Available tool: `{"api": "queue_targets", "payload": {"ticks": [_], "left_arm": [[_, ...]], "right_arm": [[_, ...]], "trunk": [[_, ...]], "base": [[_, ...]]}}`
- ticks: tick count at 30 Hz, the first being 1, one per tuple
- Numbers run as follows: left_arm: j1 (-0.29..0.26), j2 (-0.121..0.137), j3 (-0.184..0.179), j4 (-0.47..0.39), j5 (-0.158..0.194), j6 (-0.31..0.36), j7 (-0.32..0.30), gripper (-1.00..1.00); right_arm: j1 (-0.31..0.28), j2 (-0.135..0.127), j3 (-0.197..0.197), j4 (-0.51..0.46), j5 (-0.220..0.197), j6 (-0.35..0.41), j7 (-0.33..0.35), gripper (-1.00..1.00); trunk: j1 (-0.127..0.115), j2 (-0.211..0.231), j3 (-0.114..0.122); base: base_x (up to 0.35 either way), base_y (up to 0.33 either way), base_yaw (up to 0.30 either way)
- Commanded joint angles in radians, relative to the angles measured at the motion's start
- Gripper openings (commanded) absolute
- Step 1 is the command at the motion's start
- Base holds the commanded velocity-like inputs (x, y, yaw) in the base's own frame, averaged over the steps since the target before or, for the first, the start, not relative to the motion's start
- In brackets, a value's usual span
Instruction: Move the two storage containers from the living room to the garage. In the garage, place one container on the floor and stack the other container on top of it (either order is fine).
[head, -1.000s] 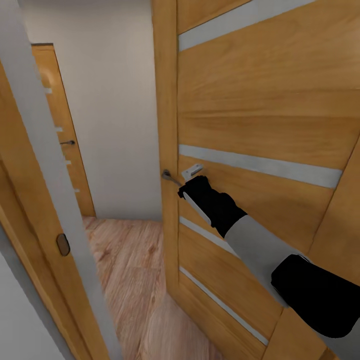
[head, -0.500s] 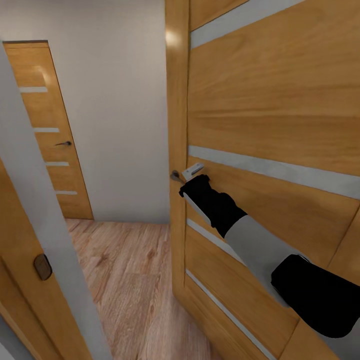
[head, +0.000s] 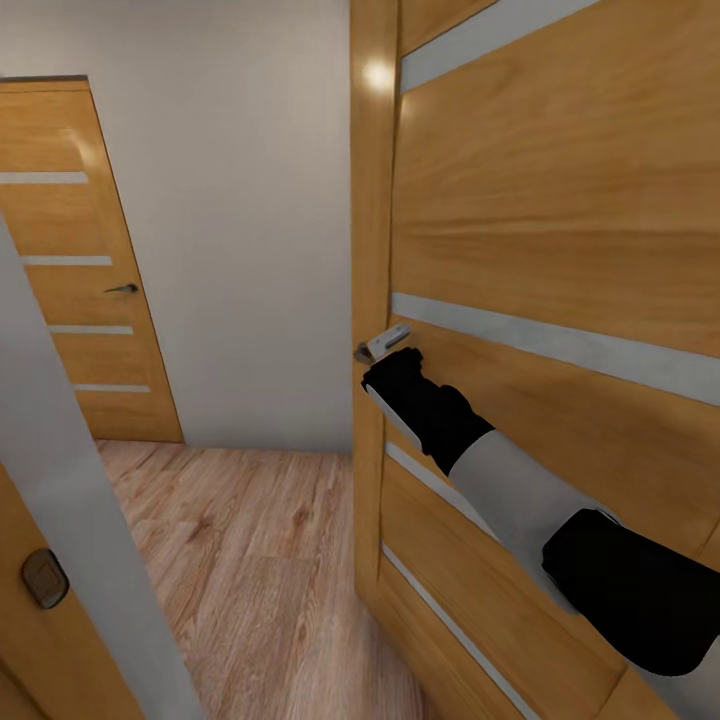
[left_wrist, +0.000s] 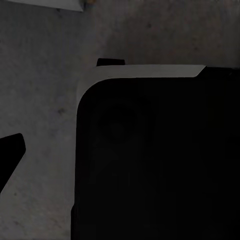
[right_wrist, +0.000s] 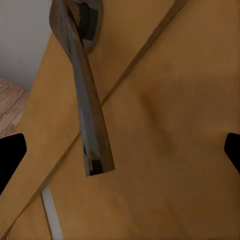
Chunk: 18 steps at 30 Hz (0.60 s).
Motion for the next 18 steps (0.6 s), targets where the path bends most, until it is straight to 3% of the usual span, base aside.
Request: {"api": "queue_targets", "payload": {"ticks": [1,7,13,18], "left_arm": [[0.000,0.000,0.000,0.000,0.005,-0.002,-0.002,1.00],[0.000,0.000,0.001,0.000,0.005,-0.002,-0.003,1.00],[0.000,0.000,0.001,0.000,0.006,-0.003,-0.003,1.00],[0.000,0.000,0.001,0.000,0.005,-0.002,-0.002,1.00]], "right_arm": [[-0.001,0.000,0.003,0.000,0.005,0.006,-0.012,1.00],[-0.001,0.000,0.003,0.000,0.005,0.006,-0.012,1.00],[-0.001,0.000,0.003,0.000,0.005,0.006,-0.012,1.00],[-0.001,0.000,0.003,0.000,0.005,0.007,-0.012,1.00]], "trunk": [[0.000,0.000,-0.001],[0.000,0.000,-0.001],[0.000,0.000,-0.001],[0.000,0.000,-0.001]], "base": [[0.009,0.000,0.000],[0.010,-0.004,0.000],[0.109,-0.159,0.000],[0.019,-0.028,0.000]]}}
